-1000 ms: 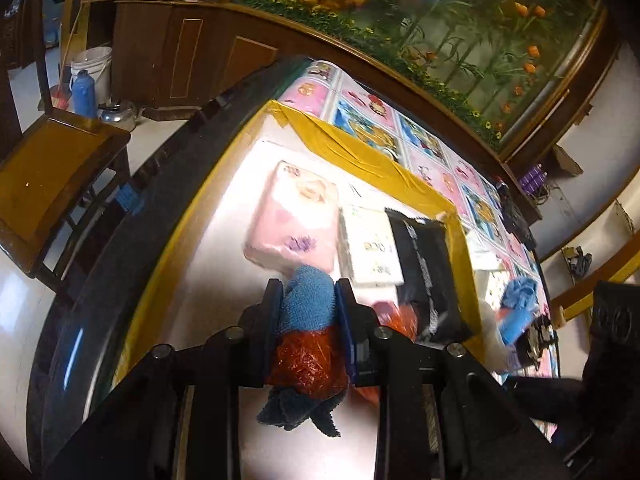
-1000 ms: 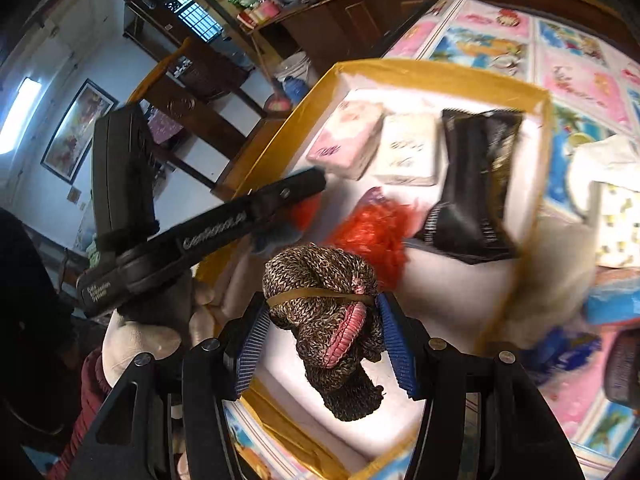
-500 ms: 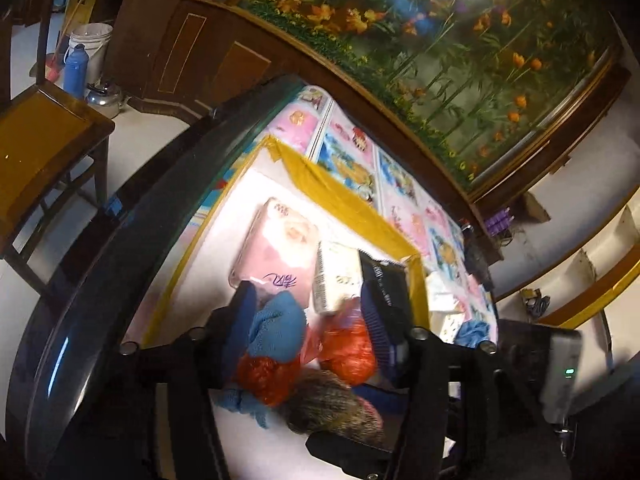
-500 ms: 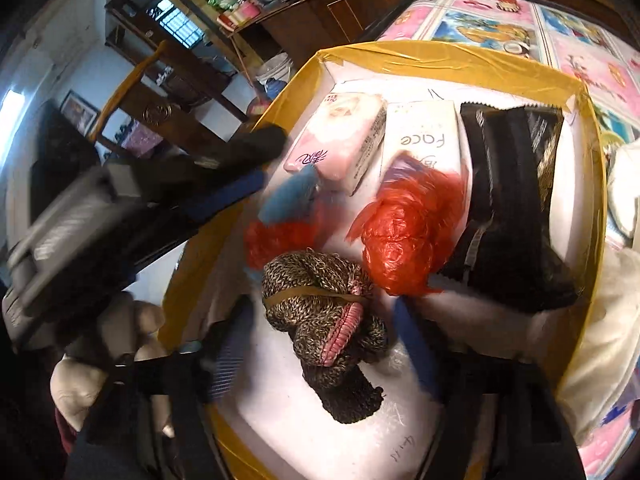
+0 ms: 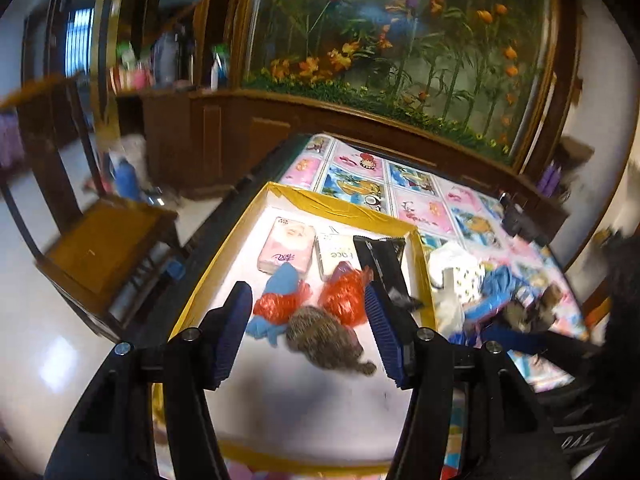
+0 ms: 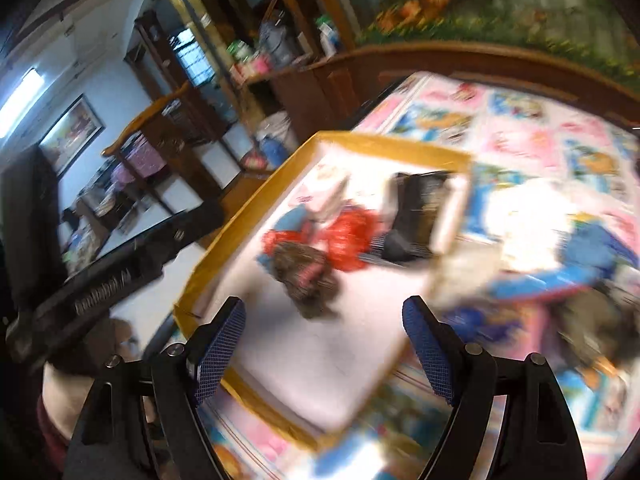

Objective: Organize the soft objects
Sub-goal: 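Move both tools back toward the remaining items beside the motors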

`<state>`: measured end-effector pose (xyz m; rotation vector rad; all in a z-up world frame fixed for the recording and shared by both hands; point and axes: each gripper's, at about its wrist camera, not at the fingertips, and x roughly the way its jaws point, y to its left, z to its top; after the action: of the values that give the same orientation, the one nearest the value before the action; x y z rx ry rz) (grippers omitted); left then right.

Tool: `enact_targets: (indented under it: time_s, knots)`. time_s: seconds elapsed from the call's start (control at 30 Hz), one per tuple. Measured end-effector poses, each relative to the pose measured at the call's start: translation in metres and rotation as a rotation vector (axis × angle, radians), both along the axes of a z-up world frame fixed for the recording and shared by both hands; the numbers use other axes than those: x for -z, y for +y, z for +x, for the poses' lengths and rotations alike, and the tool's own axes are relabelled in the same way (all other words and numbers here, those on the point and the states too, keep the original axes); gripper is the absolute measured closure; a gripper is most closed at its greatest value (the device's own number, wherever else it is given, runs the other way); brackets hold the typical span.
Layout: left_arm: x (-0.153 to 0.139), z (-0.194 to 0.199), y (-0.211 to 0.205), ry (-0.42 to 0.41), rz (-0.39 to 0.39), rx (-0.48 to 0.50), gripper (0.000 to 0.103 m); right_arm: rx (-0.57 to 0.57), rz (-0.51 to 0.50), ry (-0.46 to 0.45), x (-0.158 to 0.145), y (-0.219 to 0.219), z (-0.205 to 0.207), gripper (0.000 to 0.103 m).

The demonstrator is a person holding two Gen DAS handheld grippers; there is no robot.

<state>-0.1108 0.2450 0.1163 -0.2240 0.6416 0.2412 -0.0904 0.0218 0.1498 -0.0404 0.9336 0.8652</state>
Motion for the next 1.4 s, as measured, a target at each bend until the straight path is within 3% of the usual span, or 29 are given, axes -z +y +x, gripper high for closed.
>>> enact_targets:
  time_s: [0.1,0.27,0.53,0.77,0.83,0.97,1.07,1.2,1.4]
  knots:
    - [-0.004,-0.018,-0.039,-0.023,0.1,-0.016,0.034,0.102,-0.023,-0.087,-0.011,-0.042,-0.023,0.021]
    - [-0.007,-0.028,-0.087,-0.031,0.213,0.012,0.033,0.241,-0.055,-0.14,-0.012,-0.091,-0.051,0.019]
    - [-0.01,-0.029,-0.133,-0.003,0.27,0.083,0.033,0.321,-0.049,-0.132,-0.009,-0.14,-0.067,0.019]
    - [-0.001,-0.018,-0.147,0.057,0.24,0.133,0.033,0.366,-0.029,-0.114,-0.009,-0.183,-0.058,0.019]
    - [0.006,-0.011,-0.143,0.094,0.185,0.153,0.033,0.382,-0.029,-0.108,-0.007,-0.196,-0.052,0.019]
    - [0.023,0.007,-0.12,0.146,-0.003,0.193,0.033,0.42,-0.035,-0.088,-0.001,-0.223,-0.037,0.019]
    - [0.037,0.024,-0.109,0.179,-0.073,0.196,0.033,0.453,-0.033,-0.063,0.006,-0.242,-0.026,0.019]
    - [0.041,0.049,-0.121,0.203,-0.056,0.272,0.033,0.475,-0.014,-0.02,0.02,-0.258,-0.013,0.019]
    - [0.049,0.099,-0.17,0.249,0.149,0.43,0.033,0.486,0.016,0.034,0.038,-0.266,0.002,0.019]
